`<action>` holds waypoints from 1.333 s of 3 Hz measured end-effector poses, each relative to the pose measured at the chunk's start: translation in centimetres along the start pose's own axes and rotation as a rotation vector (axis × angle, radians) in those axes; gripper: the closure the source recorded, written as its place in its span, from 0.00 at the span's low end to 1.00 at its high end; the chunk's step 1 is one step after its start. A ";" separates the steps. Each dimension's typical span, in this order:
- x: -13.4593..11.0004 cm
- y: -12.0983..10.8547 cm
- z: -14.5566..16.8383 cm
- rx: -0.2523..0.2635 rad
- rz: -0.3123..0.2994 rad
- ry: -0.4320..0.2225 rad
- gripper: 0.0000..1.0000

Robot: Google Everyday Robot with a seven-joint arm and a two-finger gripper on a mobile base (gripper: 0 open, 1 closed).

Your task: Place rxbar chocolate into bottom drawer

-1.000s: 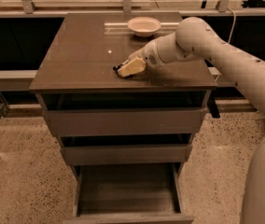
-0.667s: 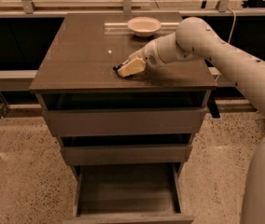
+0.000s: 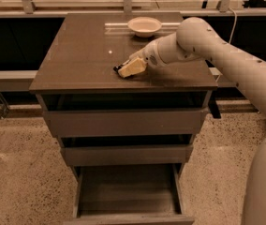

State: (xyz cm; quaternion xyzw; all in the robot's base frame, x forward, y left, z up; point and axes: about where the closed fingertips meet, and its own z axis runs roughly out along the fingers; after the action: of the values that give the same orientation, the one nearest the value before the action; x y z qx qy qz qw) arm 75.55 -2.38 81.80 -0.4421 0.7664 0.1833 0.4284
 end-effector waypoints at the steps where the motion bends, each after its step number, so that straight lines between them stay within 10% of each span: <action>1: 0.0 0.0 0.0 0.000 0.000 0.000 1.00; 4: 0.0 0.0 0.0 0.000 0.000 0.000 1.00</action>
Offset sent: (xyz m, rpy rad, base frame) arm -0.2676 -0.1143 0.3384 -0.6314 -0.4640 0.3545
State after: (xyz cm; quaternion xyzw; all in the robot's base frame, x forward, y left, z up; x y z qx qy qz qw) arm 75.55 -2.38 81.80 -0.4422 0.7664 0.1833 0.4284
